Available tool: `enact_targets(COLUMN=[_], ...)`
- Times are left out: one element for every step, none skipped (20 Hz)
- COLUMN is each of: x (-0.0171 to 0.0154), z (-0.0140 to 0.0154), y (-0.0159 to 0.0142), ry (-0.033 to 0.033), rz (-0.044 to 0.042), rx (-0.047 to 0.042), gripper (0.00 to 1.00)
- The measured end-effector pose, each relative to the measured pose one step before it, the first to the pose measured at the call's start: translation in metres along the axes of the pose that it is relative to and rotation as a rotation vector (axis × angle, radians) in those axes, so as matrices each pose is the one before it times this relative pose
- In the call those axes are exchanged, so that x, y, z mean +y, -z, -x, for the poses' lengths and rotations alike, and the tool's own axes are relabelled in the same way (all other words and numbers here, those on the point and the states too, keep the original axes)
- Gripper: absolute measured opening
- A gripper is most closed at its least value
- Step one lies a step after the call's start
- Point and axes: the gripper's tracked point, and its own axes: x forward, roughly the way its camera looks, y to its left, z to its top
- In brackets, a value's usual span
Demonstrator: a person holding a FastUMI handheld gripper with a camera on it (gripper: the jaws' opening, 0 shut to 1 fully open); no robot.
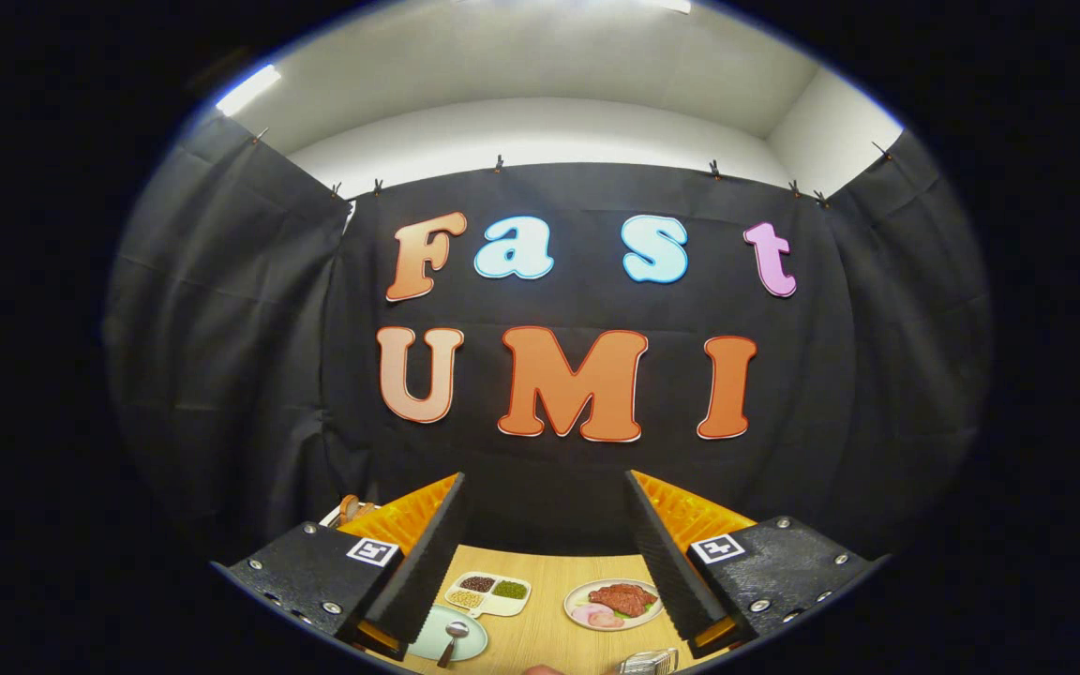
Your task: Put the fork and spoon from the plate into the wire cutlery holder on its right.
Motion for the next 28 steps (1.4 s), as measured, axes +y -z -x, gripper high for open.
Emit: enact_targets(x=[0.00460, 0.00421, 0.00682, 0.00612, 0.00839, 0.01035, 0.01016, 0.00885, 0.00937, 0.00819, 0.00757, 0.00876, 0.00732, 0.00554, 0.00409, 0.00587, 0.00546, 0.00400, 0.00443, 0.00124, 0.00309, 0.00259, 0.00565, 0.00033, -0.00029, -0.00043, 0.00096, -0.00140], z=[-0.00246, -0.00294, -0.00292, -0.00288, -0.00252, -0.00245, -0.00286, -0.00440, -0.00581, -0.00679, -0.00820, -0.01049, -0.00951, -0.00887, -0.01063, -0.00930, -0.01288, -0.00961, -0.01086, -0.01177, -0.01117, -0.01016, -0.00978, -0.00650, -0.00858, -0.00976, -0.00962, -0.00866], y=[0.00200, 0.00203, 0.00147, 0.00155, 0.00372, 0.00601, 0.00883, 0.01017, 0.01298, 0.01331, 0.01446, 0.01395, 0.01100, 0.00920, 0.01122, 0.01477, 0.01742, 0.01963, 0.01885, 0.01453, 0.01246, 0.01089, 0.00960, 0.00934, 0.00908, 0.01234, 0.00688, 0.00683], ry=[-0.01072, -0.00709, -0.01344, -0.01153, -0.01955, -0.02399, -0.02482, -0.02786, -0.02187, -0.02441, -0.01495, -0.02090, -0.01704, -0.01325, -0.00958, -0.02146, -0.01363, -0.01081, -0.00526, -0.00513, -0.00400, -0.00499, -0.01868, -0.00471, -0.00113, 0.00437, -0.00568, 0.00251], rz=[-0.00193, 0.00242, 0.00815, 0.00702, 0.00286, 0.00065, -0.00564, -0.00601, -0.00792, -0.00926, -0.01197, -0.01129, -0.00582, -0.00255, -0.00045, 0.00350, 0.00399, 0.00145, -0.00078, -0.00059, 0.00044, 0.00021, -0.00397, -0.00870, -0.01250, -0.00884, -0.01072, -0.00908], rx=[0.00763, 0.00730, 0.00900, 0.00974, 0.01381, 0.01974, 0.03021, 0.03394, 0.04018, 0.04710, 0.04621, 0.04698, 0.04459, 0.03992, 0.04355, 0.05403, 0.06106, 0.06493, 0.06639, 0.06069, 0.05329, 0.04808, 0.05162, 0.04867, 0.05028, 0.05503, 0.04182, 0.04578], gripper=[0.97, 0.97, 0.97, 0.97, 0.97, 0.97, 0.97, 0.97, 0.97, 0.98, 0.97, 0.97, 0.97, 0.97, 0.97, 0.97, 0.97, 0.97, 0.97, 0.97, 0.96, 0.96, 0.95, 0.94, 0.92, 0.91, 0.89, 0.88])
